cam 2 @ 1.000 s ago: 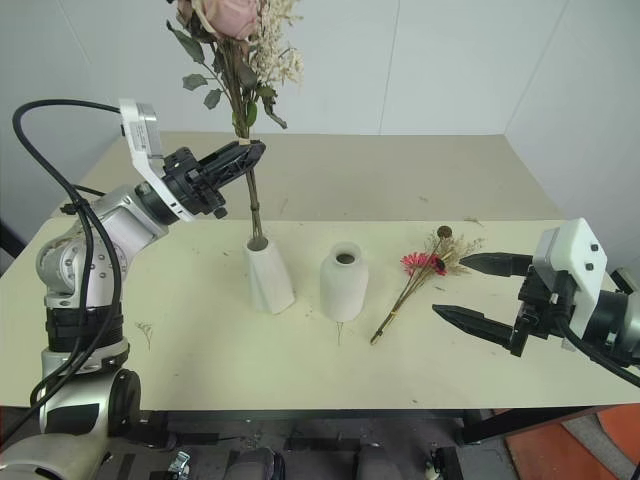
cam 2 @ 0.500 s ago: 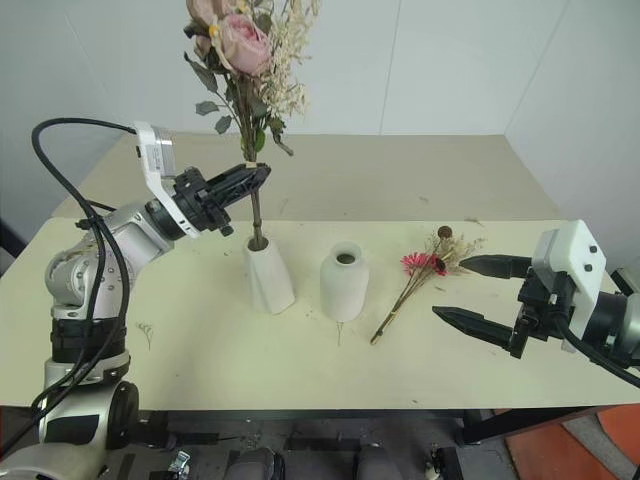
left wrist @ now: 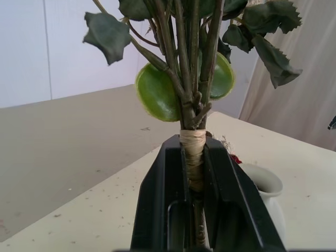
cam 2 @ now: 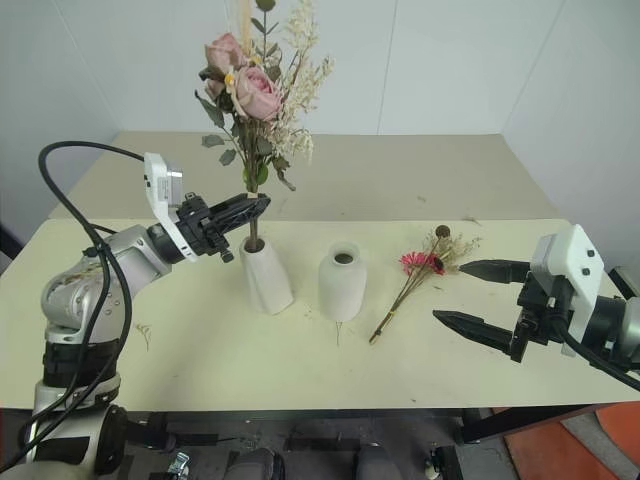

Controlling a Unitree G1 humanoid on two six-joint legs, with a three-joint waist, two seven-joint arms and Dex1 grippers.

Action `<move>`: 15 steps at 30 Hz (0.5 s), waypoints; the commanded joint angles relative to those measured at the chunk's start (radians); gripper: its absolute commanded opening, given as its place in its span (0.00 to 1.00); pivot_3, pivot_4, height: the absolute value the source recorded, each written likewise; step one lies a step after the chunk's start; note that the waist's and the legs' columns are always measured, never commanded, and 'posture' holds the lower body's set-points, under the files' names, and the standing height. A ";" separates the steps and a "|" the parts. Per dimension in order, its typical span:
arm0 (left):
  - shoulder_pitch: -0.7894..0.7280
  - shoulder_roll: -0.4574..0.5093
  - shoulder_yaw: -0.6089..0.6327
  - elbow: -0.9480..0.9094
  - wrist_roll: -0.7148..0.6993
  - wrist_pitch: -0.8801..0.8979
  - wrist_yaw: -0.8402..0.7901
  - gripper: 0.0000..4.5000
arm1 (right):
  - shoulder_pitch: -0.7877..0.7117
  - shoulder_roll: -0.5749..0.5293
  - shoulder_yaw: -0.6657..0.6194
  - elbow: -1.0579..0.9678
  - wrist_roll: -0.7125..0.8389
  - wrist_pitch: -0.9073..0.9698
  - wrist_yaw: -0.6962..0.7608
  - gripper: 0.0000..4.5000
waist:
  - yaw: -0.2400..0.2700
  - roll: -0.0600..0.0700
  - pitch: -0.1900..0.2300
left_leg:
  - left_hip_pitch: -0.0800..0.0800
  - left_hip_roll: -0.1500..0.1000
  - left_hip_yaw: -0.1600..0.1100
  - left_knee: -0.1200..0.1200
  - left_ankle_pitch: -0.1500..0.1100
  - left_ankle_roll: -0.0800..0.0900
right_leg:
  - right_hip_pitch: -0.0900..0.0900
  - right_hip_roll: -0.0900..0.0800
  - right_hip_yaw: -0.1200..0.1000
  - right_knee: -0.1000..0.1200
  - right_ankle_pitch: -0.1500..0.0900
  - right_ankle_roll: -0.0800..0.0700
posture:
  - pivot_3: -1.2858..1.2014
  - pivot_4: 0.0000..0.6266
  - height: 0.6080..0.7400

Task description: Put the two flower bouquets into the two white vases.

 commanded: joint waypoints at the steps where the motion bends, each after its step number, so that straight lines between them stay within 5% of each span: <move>1: 0.018 0.022 0.041 -0.082 -0.053 0.039 0.028 0.02 | -0.008 -0.007 -0.038 -0.018 0.022 -0.004 0.001 1.00 | 0.001 0.000 0.000 | 0.000 0.000 0.000 0.000 0.000 0.000 | 0.000 0.000 0.000 0.000 0.000 0.000 | 0.52 0.24 1.00; 14: 0.069 0.072 0.064 -0.143 -0.089 0.086 0.076 0.97 | -0.061 -0.016 0.016 0.019 0.016 -0.022 0.010 1.00 | 0.001 0.000 0.000 | 0.000 0.000 0.000 0.000 0.000 0.000 | 0.000 0.000 0.000 -0.001 0.000 0.000 | 0.52 0.24 1.00; 15: 0.074 0.076 0.069 -0.149 -0.094 0.089 0.078 0.99 | -0.062 -0.017 0.017 0.021 0.014 -0.024 0.011 1.00 | 0.001 0.000 0.000 | 0.000 0.000 0.000 0.000 0.000 0.000 | 0.000 0.000 0.000 -0.001 0.000 0.000 | 0.52 0.24 1.00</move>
